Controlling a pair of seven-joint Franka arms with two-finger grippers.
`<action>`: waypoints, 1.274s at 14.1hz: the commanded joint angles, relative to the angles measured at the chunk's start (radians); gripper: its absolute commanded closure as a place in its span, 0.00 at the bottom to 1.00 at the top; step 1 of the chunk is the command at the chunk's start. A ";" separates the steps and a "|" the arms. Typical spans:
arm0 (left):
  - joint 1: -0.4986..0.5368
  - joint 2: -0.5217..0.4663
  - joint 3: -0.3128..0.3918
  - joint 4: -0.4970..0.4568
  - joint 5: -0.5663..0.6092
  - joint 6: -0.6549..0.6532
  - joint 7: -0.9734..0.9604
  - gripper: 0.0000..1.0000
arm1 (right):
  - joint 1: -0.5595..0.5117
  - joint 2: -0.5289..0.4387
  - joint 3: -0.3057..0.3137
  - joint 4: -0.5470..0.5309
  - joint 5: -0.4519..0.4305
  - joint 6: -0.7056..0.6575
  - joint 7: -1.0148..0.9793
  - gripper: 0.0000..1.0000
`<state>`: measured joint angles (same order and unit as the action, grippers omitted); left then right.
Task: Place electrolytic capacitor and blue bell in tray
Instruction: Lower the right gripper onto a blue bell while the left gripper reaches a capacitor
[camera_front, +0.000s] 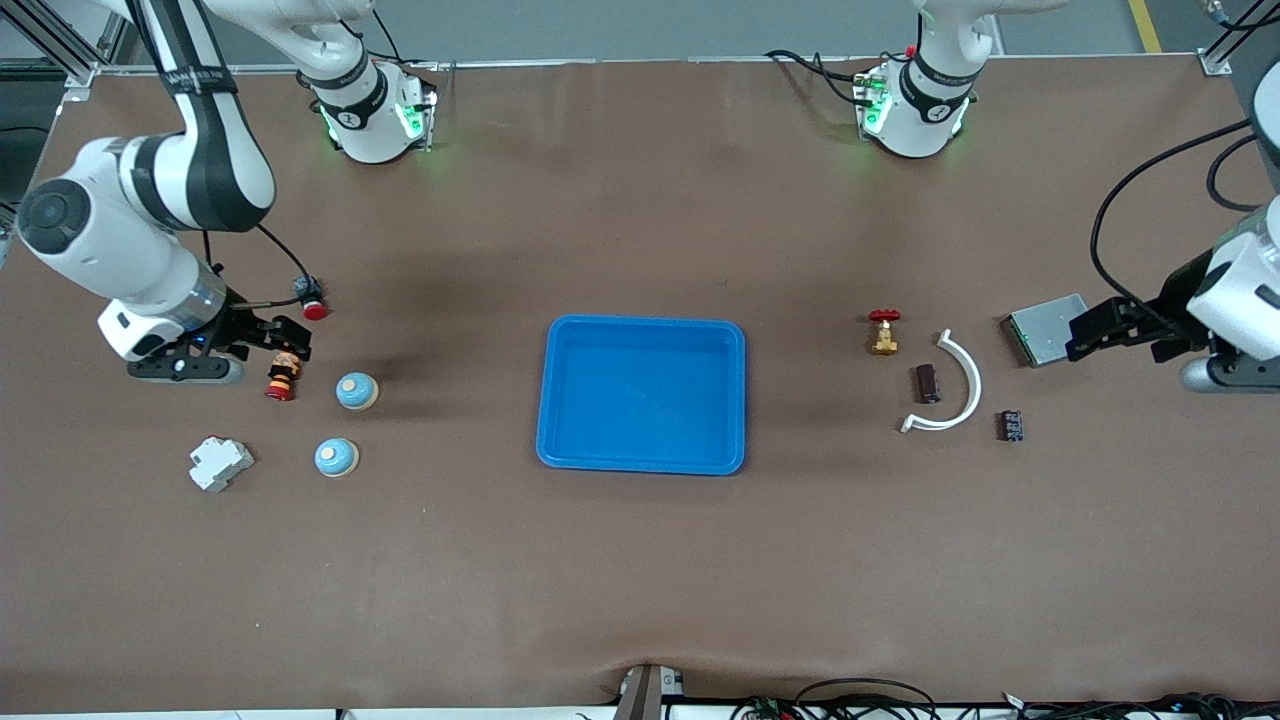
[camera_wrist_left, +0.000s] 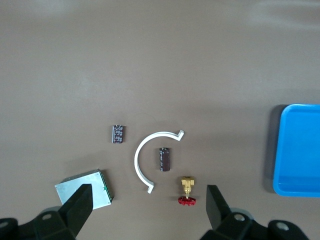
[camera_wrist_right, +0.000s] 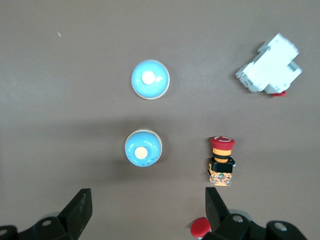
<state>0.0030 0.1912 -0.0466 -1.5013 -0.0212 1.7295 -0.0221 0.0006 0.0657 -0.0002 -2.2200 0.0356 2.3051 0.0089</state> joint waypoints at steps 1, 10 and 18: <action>0.003 0.059 0.002 0.009 0.053 0.022 0.021 0.00 | -0.002 0.072 0.003 -0.015 0.010 0.087 0.000 0.00; 0.051 0.235 0.001 0.007 0.109 0.127 0.217 0.00 | 0.022 0.282 0.006 -0.058 0.010 0.387 0.019 0.00; 0.060 0.365 0.001 0.006 0.110 0.206 0.220 0.00 | 0.052 0.327 0.006 -0.058 0.010 0.424 0.056 0.00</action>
<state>0.0558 0.5370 -0.0457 -1.5053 0.0708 1.9261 0.1823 0.0490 0.3766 0.0066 -2.2805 0.0364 2.7091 0.0539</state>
